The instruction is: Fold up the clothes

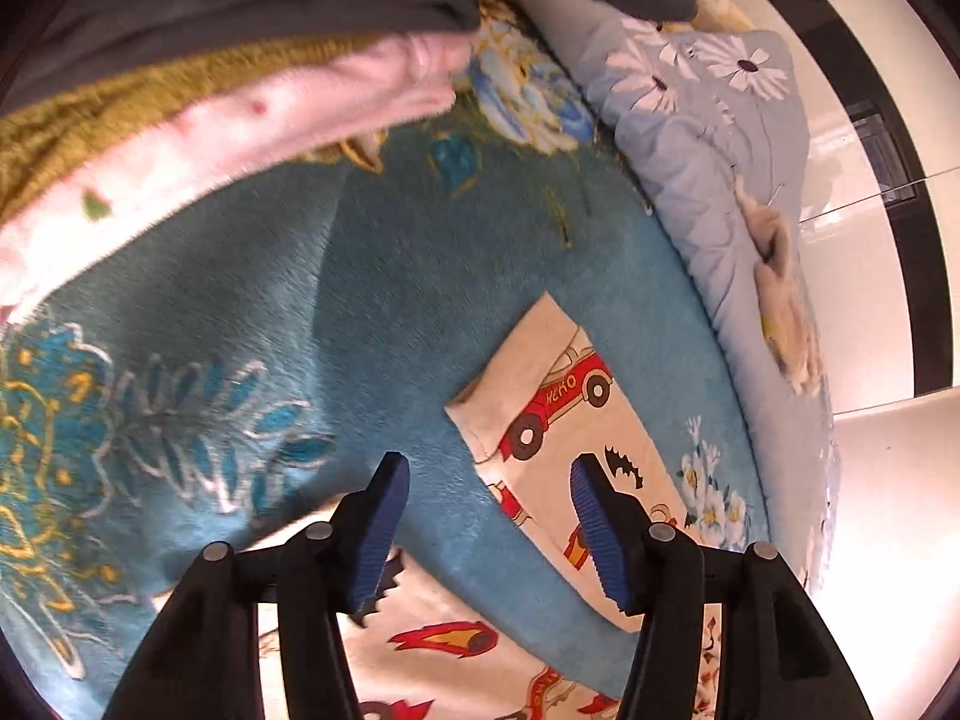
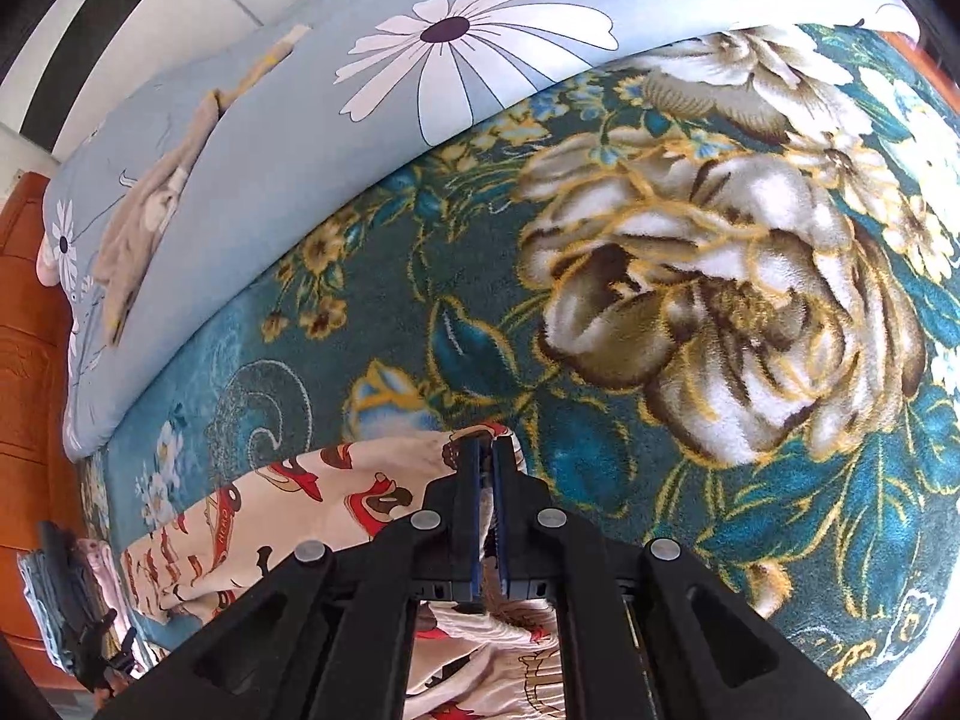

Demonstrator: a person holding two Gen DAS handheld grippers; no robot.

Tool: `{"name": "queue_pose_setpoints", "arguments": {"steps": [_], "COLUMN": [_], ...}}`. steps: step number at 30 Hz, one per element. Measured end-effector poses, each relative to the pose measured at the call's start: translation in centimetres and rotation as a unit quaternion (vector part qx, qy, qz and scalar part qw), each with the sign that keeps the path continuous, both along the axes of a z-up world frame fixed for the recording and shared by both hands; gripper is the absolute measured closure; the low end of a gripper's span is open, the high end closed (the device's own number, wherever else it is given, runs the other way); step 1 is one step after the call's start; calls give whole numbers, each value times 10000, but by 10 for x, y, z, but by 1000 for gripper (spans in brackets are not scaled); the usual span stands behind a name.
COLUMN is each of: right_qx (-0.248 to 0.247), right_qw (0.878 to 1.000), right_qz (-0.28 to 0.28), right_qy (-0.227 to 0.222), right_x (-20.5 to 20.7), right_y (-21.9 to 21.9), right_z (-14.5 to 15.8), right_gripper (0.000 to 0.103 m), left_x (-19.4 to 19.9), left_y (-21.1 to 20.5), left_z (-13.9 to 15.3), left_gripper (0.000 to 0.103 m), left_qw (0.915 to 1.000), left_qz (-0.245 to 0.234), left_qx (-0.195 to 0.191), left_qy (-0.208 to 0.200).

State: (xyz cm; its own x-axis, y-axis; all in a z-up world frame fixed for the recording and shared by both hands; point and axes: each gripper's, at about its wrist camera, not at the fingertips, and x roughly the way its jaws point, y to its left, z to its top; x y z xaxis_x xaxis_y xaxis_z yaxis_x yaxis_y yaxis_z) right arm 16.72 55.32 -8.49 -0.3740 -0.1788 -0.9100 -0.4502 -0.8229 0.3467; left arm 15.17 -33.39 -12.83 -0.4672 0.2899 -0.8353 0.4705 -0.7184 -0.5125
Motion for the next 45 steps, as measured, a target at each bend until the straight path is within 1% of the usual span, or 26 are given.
{"name": "queue_pose_setpoints", "arguments": {"steps": [2,3,4,6,7,9,11,13,16,18,19,22,24,28,29,30,33,34,35,36,37,39,41,42,43,45], "right_qx": [43,111,127,56,64,51,12,-136,-671,-907,-1045,-1456,-1754,-2031,-2119,-2196,-2261,-2327,-2392,-2457,-2508,-2417,-2399,-2390,-2399,-2538], "right_qw": [10000,9999,9998,9999,9999,9997,9989,9980,9952,9927,9915,9845,9774,9666,9635,9607,9603,9585,9567,9548,9533,9564,9582,9589,9585,9528], "right_qz": [-28,-78,-131,-130,-79,31,137,75,15,-131,-313,-853,-1133,-1558,-1633,-1696,-1631,-1645,-1658,-1671,-1681,-1636,-1541,-1495,-1464,-1429], "right_qy": [-2,-19,-13,2,-70,-244,-441,-611,-710,-780,-707,-483,-315,-83,-85,-88,-86,-37,12,62,104,102,245,325,473,853], "right_x": [4,6,10,23,32,57,87,123,171,194,200,218,220,218,218,217,213,212,211,209,208,206,204,202,200,196], "right_y": [1,1,1,-1,-4,-10,-15,-15,-11,-8,-8,-6,-8,-7,-8,-10,-16,-18,-19,-21,-22,-25,-25,-25,-22,-15], "right_z": [5,7,10,14,14,13,11,8,1,-7,-11,-24,-33,-43,-46,-48,-49,-49,-49,-49,-49,-45,-35,-29,-19,3], "right_gripper": [87,71,63,63,63,63,63,63,63,63,63,63,63,63,63,63,67,75,79,86,99,100,101,101,101,101], "left_x": [20,31,41,67,80,103,121,129,132,129,127,121,122,130,132,134,137,138,138,138,137,134,129,126,122,112], "left_y": [-14,-19,-24,-30,-31,-29,-27,-25,-25,-26,-25,-23,-25,-32,-33,-34,-35,-35,-35,-35,-34,-33,-33,-33,-33,-31], "left_z": [13,15,13,4,-3,-18,-31,-37,-39,-41,-43,-47,-48,-54,-56,-56,-57,-57,-57,-56,-55,-50,-40,-32,-24,-3], "left_gripper": [41,41,41,41,43,43,50,51,51,57,62,70,75,86,90,91,93,93,93,93,94,96,97,97,97,97], "left_qw": [9997,9993,9989,9984,9983,9979,9977,9973,9960,9947,9948,9949,9940,9895,9884,9876,9848,9833,9818,9805,9800,9820,9844,9851,9860,9876], "left_qz": [95,184,275,457,519,597,642,691,758,771,771,786,872,1116,1166,1203,1316,1355,1395,1435,1458,1442,1393,1365,1321,1181], "left_qx": [-211,-316,-372,-328,-273,-185,-8,221,457,613,607,592,622,878,930,963,1081,1164,1237,1296,1310,1189,1041,997,952,874], "left_qy": [124,108,63,-2,-49,-177,-222,-81,157,288,274,237,234,265,277,295,343,350,351,345,330,275,257,310,370,553]}}
